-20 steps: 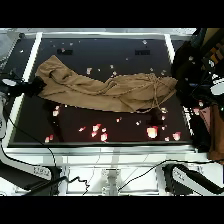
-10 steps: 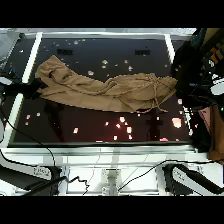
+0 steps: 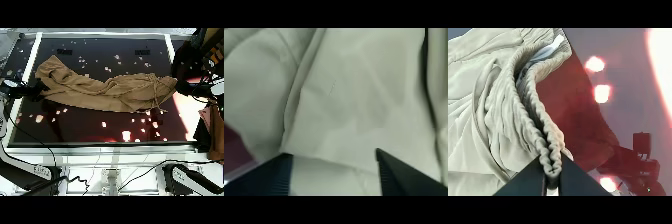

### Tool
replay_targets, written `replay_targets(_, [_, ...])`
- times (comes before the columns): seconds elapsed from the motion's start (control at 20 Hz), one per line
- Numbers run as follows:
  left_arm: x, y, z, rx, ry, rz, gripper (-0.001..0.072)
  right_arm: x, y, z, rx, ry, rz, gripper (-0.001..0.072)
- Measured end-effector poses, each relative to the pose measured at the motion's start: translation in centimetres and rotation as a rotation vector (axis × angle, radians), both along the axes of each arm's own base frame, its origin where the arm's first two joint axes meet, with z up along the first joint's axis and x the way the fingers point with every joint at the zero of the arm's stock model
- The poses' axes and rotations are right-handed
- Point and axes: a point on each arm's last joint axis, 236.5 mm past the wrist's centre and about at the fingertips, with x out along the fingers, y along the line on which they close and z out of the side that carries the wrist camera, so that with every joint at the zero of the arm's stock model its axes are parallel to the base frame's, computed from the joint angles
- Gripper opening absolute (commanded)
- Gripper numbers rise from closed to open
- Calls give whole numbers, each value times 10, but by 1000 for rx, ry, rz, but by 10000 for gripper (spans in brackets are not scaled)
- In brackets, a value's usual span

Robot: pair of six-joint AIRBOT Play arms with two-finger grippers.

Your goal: Fold the clothes and pants, and hang the long-sleeved shirts on hangers.

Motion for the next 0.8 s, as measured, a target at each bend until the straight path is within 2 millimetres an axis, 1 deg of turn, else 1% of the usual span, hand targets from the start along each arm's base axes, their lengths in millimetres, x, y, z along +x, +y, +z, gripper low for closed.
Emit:
replay_targets(0.05, [3,1,-3,-2,-8,12,178,0,0,0,0,0,0,39])
replay_targets(0.1, [6,0,-6,-4,-13,20,11,0,0,0,0,0,0,39])
replay_targets(0.2, [11,-1,-11,-9,-20,35,12,0,0,0,0,0,0,39])
replay_targets(0.3, [17,-1,-10,-20,-39,70,11,0,0,0,0,0,0,40])
replay_targets(0.4, [28,1,1,-44,-83,119,11,2,-2,2,-7,-12,-6,40])
replay_targets(0.45, [35,4,12,-49,-116,142,11,5,-4,3,-14,-25,-12,39])
replay_targets(0.5, [40,6,25,-48,-149,155,11,8,-7,6,-25,-42,-20,39])
replay_targets(0.6, [50,9,56,-35,-221,160,11,17,-16,13,-53,-91,-45,39])
replay_targets(0.7, [59,13,98,-6,-307,154,11,27,-26,24,-80,-156,-76,38])
replay_targets(0.8, [64,17,150,35,-413,148,11,38,-35,40,-106,-227,-107,38])
